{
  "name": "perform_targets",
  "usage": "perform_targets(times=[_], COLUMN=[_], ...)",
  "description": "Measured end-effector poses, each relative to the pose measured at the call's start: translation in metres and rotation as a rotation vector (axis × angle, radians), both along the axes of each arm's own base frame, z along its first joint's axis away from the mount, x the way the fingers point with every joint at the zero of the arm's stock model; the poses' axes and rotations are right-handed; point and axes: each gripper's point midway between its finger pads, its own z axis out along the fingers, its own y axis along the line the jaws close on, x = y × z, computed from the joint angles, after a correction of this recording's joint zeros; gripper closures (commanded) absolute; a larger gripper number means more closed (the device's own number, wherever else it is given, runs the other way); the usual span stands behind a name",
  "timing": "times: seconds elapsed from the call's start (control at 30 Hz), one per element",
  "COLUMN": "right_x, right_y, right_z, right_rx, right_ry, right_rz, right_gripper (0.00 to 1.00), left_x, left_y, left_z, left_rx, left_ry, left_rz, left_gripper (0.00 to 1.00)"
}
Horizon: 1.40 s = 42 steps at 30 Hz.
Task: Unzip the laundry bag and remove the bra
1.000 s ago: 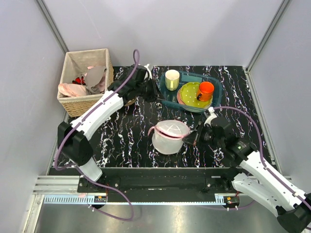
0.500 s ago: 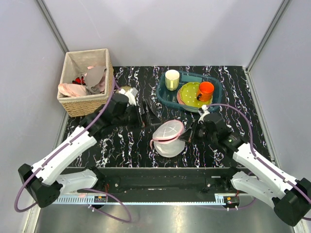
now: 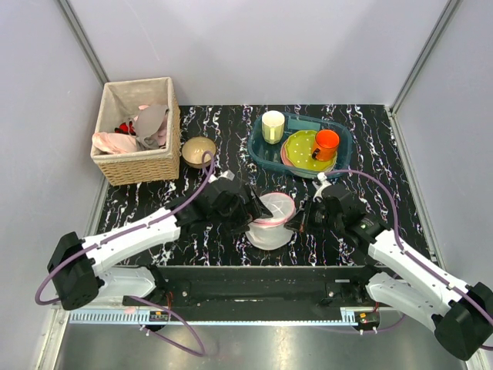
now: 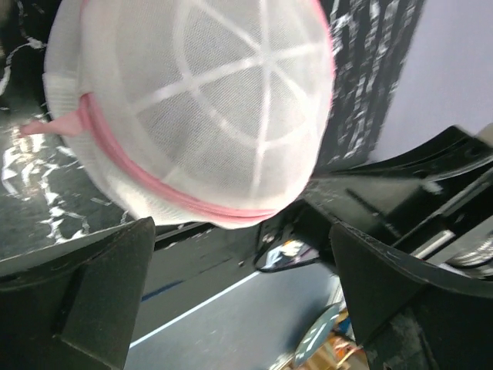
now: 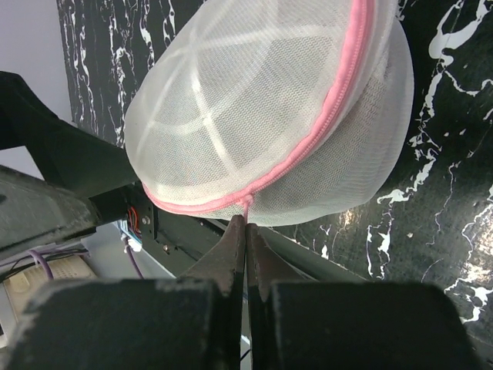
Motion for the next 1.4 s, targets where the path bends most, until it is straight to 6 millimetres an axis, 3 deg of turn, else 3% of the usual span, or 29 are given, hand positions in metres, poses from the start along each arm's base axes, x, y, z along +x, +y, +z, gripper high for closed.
perform_targets(times=[0.2, 0.33, 0.43, 0.47, 0.5, 0.57, 0.6, 0.8, 0.93, 1.07, 1.17, 1.27, 1.3, 1.33, 1.4], right_x=[-0.001, -0.003, -0.005, -0.006, -0.006, -0.008, -0.009, -0.017, -0.021, -0.036, -0.042, -0.039, -0.036, -0.034, -0.029], right_y=[0.001, -0.001, -0.002, -0.002, -0.003, -0.004, -0.005, -0.023, -0.029, -0.040, -0.043, -0.041, -0.040, -0.040, -0.040], right_z=[0.000, -0.004, -0.007, -0.008, -0.008, -0.010, -0.011, -0.019, -0.002, -0.010, -0.012, -0.003, -0.001, 0.001, 0.003], right_rx=[0.001, -0.003, -0.003, -0.004, -0.004, -0.004, -0.004, -0.027, 0.019, -0.011, -0.030, -0.033, -0.034, -0.037, -0.051], right_ry=[-0.013, -0.014, -0.013, -0.013, -0.013, -0.013, -0.014, -0.048, -0.115, -0.062, -0.022, -0.016, -0.018, -0.021, -0.028], right_rz=[0.022, 0.025, 0.025, 0.024, 0.024, 0.024, 0.022, -0.023, -0.046, -0.053, -0.056, -0.059, -0.062, -0.066, -0.074], right_gripper=[1.00, 1.00, 1.00, 1.00, 1.00, 1.00, 1.00, 1.00, 1.00, 1.00, 1.00, 0.99, 0.93, 0.80, 0.71], left_x=[0.008, 0.014, 0.012, 0.012, 0.012, 0.015, 0.016, 0.034, 0.044, 0.080, 0.109, 0.116, 0.114, 0.110, 0.105], left_y=[0.002, -0.009, -0.014, -0.015, -0.016, -0.018, -0.018, -0.028, -0.017, -0.006, -0.025, -0.044, -0.046, -0.046, -0.044], left_z=[-0.005, -0.010, -0.020, -0.023, -0.026, -0.033, -0.036, -0.005, -0.006, -0.007, -0.006, -0.010, -0.012, -0.014, -0.013], left_rx=[-0.092, -0.107, -0.087, -0.083, -0.077, -0.058, -0.038, -0.025, -0.007, 0.044, 0.059, 0.057, 0.057, 0.063, 0.064], left_ry=[0.006, 0.023, 0.046, 0.053, 0.055, 0.059, 0.060, -0.011, -0.022, -0.055, -0.082, -0.087, -0.086, -0.082, -0.098], left_rz=[0.141, 0.161, 0.161, 0.166, 0.167, 0.172, 0.169, 0.120, 0.082, 0.105, 0.064, -0.007, -0.030, -0.050, -0.083], left_gripper=[0.03, 0.02, 0.28, 0.60, 0.76, 0.97, 1.00, 1.00, 1.00, 1.00, 1.00, 1.00, 1.00, 1.00, 1.00])
